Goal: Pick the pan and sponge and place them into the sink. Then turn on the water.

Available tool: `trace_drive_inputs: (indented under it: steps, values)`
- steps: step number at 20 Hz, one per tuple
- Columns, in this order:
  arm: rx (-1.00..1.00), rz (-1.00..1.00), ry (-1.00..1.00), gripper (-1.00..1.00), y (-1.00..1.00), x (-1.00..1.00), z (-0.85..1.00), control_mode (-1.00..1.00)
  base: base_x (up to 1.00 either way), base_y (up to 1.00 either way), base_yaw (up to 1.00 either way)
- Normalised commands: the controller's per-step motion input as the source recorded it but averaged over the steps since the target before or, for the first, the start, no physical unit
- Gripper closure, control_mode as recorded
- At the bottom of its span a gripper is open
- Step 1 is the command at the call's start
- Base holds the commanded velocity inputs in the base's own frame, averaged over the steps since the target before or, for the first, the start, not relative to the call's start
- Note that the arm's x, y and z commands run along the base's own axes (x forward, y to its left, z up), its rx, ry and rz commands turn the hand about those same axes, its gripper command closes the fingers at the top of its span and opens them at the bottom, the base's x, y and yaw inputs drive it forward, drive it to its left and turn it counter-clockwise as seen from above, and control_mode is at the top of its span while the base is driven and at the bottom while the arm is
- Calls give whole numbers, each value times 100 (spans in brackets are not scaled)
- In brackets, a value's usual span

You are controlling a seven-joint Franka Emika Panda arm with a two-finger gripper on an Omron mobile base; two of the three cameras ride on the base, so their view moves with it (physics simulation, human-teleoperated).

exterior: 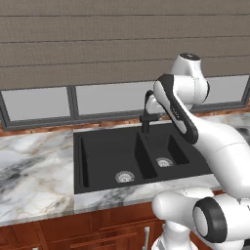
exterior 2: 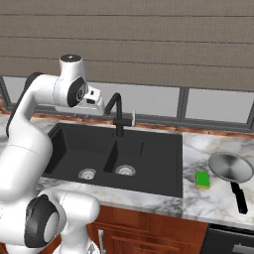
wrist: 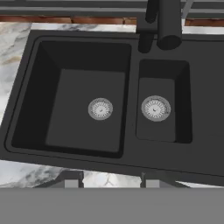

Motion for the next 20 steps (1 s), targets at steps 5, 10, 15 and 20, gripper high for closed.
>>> trace_drive_inputs:
  steps: [5,10,15,20]
  values:
    - [0,0,0,-100,-5,0,0,-100,0,0,0]
    - [0,0,0,-100,-17,0,0,-100,0,0,0]
    - [0,0,0,-100,-23,0,0,-100,0,0,0]
    - [0,0,0,-100,-25,0,-3,-100,0,0,0]
